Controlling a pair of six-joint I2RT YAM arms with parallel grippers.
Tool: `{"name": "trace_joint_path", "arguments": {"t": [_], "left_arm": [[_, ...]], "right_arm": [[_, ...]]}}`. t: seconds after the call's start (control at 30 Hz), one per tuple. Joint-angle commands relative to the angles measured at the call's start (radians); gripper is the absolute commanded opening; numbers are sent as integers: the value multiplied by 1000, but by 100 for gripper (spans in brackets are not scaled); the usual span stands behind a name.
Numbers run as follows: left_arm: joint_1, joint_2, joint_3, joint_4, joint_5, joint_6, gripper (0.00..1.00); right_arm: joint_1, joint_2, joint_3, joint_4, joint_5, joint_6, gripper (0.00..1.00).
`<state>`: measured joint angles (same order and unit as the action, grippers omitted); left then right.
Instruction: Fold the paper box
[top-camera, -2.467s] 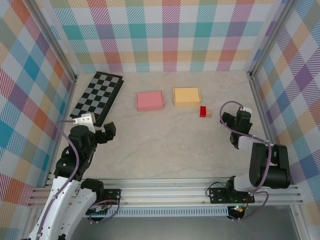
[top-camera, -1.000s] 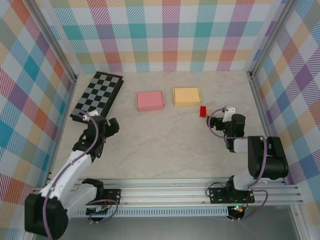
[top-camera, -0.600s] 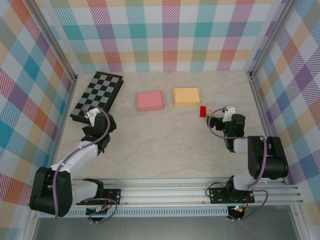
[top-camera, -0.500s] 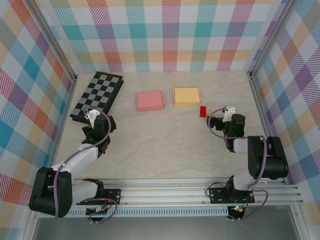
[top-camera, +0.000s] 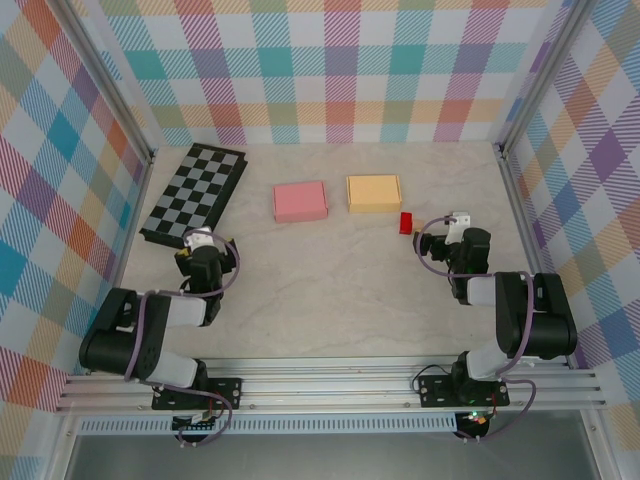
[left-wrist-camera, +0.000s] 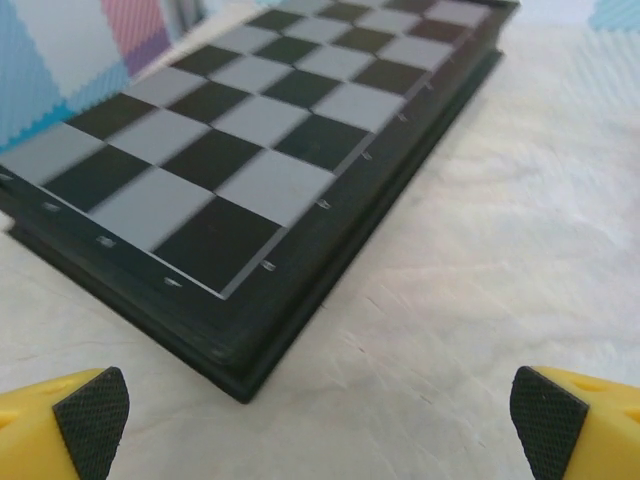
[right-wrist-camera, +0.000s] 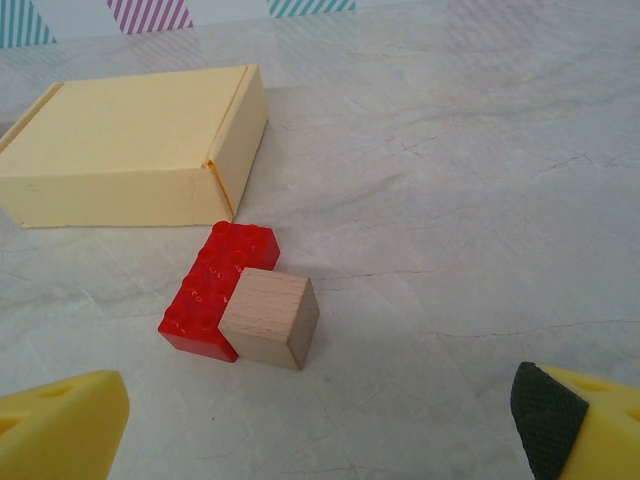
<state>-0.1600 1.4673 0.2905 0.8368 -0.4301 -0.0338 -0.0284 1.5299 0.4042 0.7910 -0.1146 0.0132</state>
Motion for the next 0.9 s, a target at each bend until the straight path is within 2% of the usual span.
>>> {"name": "trace_joint_path", "arguments": {"t": [0.0,0.07,0.13,0.17,0.2,0.27,0.3,0.87], "left_arm": [[17,59,2,183,105,56,100],[17,97,-22,271,97,57,100],[20,87,-18,239,114,57,100],[22,95,0,214,114,58,100],[28,86,35,122,127,51,100],[65,96,122,-16,207,36,100],[89,96,114,-3,252,24,100],[71,98,118,-7,235,44,100]], "right_arm": [[8,-3,18,-1,0,-8,100],[7,-4,18,-1,-1,-8,100],[7,-4,19,-1,0,-8,100],[8,-4,19,-2,0,-8,100],[8,-4,19,-1,0,-8,100],[7,-4,19,-3,1,-9,100],[8,-4,19,-2,1,-9,100],[8,-4,19,-3,1,-9,100]]}}
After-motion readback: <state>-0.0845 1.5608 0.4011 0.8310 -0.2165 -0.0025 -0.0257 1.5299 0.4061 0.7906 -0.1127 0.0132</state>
